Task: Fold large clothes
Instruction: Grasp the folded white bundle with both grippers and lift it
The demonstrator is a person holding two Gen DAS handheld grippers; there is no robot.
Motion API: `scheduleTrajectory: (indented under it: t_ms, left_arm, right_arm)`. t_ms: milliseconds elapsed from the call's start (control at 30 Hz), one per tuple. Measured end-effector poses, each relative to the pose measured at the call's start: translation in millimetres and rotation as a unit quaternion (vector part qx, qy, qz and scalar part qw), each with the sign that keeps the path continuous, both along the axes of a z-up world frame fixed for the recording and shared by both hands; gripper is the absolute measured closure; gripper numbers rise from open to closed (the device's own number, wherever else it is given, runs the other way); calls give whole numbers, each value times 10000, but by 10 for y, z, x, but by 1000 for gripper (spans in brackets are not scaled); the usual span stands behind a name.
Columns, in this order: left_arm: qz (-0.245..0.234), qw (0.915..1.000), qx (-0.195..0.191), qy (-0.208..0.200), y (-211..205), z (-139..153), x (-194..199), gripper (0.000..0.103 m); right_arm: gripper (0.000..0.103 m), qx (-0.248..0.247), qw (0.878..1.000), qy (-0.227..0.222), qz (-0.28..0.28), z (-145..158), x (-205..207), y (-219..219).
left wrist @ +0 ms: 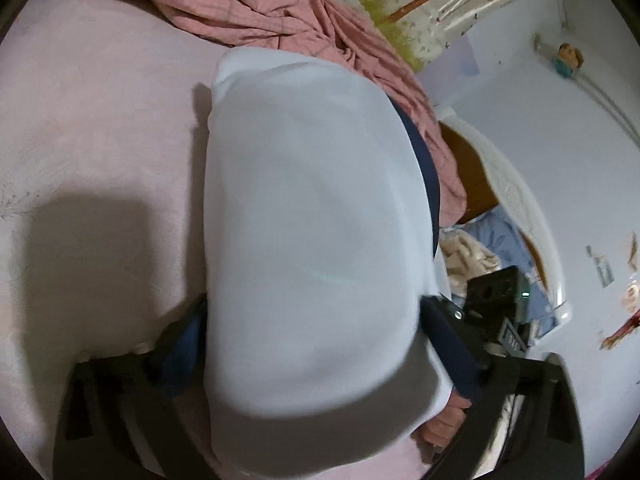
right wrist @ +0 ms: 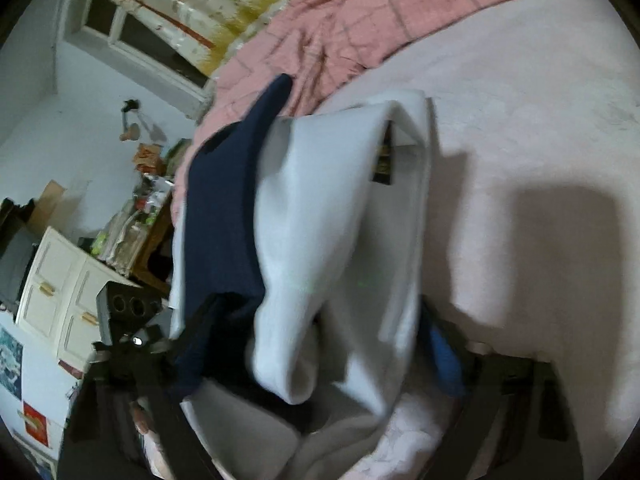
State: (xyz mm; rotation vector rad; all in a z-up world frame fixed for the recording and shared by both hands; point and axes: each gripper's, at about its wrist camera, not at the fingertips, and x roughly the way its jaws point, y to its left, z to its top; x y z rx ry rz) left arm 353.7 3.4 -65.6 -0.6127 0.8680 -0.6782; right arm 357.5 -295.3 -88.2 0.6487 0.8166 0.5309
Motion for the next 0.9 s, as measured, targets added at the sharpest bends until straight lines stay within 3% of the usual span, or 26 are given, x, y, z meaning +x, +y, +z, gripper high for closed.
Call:
scheduleTrajectory:
  t_ms: [100, 200, 500, 667, 900]
  left_arm:
    - [46, 9995, 197, -237, -9, 77, -79, 33]
    - [108, 9983, 257, -506, -15, 161, -145, 38]
    - [-254, 9940, -222, -1038, -67, 427, -272, 39]
    - [-305, 9874, -163, -1543, -105, 732, -449, 39]
    - [-371, 9821, -131, -1841, -273, 1191, -686, 39]
  right_arm:
    - [52, -490, 9980, -381, -108, 150, -118, 95]
    - [56, -727, 9953, -600, -201, 279, -216, 155]
    - [57, -1569, 9770, -1308, -608, 833, -779, 200]
    - [57, -1531, 9725, -1615, -683, 1094, -1010, 160]
    - [57, -1568, 9641, -2009, -741, 1529, -1380, -5]
